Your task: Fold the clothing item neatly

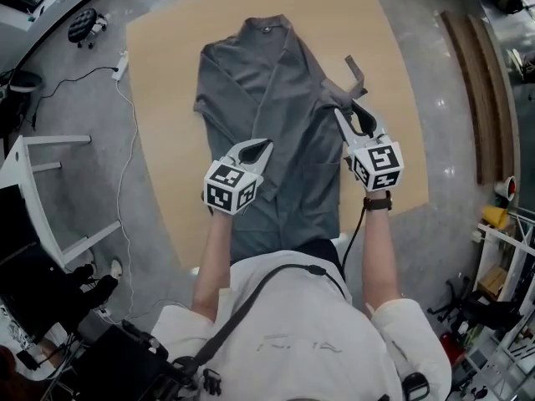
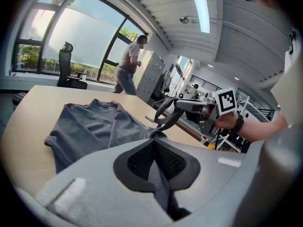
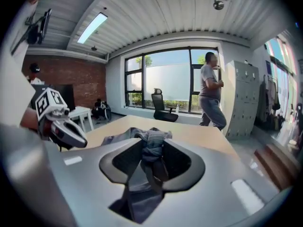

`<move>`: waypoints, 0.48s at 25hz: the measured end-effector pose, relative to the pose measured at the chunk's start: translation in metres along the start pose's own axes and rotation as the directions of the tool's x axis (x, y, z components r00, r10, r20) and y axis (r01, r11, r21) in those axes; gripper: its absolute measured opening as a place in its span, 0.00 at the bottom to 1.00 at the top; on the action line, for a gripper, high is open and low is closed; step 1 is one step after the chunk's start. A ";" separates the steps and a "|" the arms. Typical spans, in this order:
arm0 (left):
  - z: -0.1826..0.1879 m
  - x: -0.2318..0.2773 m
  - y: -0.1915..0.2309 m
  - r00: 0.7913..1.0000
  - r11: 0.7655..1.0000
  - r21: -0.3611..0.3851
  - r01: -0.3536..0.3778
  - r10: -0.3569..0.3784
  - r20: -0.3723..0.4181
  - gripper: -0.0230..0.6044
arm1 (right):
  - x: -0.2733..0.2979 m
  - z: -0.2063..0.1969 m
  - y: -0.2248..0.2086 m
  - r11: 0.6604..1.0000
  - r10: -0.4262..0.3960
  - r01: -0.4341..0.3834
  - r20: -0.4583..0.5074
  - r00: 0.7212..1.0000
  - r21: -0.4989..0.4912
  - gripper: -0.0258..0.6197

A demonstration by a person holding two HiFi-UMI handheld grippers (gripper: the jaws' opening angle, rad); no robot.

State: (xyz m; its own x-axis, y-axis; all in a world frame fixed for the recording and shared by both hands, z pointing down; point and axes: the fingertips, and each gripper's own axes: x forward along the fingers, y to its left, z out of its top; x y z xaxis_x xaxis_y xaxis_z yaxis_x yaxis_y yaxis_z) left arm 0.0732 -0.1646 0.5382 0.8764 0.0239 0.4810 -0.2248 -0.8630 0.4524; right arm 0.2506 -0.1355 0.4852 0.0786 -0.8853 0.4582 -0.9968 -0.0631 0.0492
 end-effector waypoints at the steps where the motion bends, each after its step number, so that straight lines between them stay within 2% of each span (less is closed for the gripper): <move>1: -0.003 -0.007 0.006 1.000 1.000 -0.012 -0.017 0.017 0.004 0.04 | 0.010 -0.006 0.021 0.998 -0.008 0.005 -0.035 0.999 -0.064 0.26; 3: -0.007 -0.021 0.019 0.999 0.998 -0.031 -0.053 0.053 0.012 0.04 | 0.031 -0.017 0.066 0.978 -0.006 -0.014 -0.093 0.996 -0.210 0.26; 6: -0.014 -0.039 0.036 0.994 0.993 -0.057 -0.103 0.105 0.025 0.04 | 0.057 -0.050 0.140 0.935 0.129 -0.177 -0.171 0.977 -0.307 0.26; 8: -0.018 -0.049 0.045 0.991 0.989 -0.070 -0.131 0.133 0.028 0.04 | 0.068 -0.077 0.180 0.897 0.243 -0.314 -0.246 0.938 -0.310 0.27; 9: -0.021 -0.052 0.050 0.989 0.987 -0.077 -0.143 0.145 0.026 0.04 | 0.071 -0.092 0.195 0.878 0.292 -0.378 -0.296 0.909 -0.295 0.31; 11: -0.030 -0.058 0.060 0.985 0.981 -0.097 -0.168 0.170 0.015 0.04 | 0.073 -0.119 0.212 0.856 0.353 -0.461 -0.387 0.852 -0.234 0.53; 12: -0.034 -0.060 0.065 0.984 0.978 -0.107 -0.178 0.179 0.007 0.04 | 0.071 -0.126 0.215 0.858 0.368 -0.473 -0.404 0.837 -0.200 0.56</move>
State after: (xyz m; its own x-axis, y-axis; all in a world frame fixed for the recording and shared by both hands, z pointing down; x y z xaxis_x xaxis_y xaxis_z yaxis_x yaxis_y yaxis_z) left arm -0.0088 -0.2047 0.5642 0.8247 -0.1348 0.5492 -0.4212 -0.7945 0.4375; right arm 0.0442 -0.1537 0.6399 -0.2947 -0.5784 0.7607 -0.8895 0.4570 0.0028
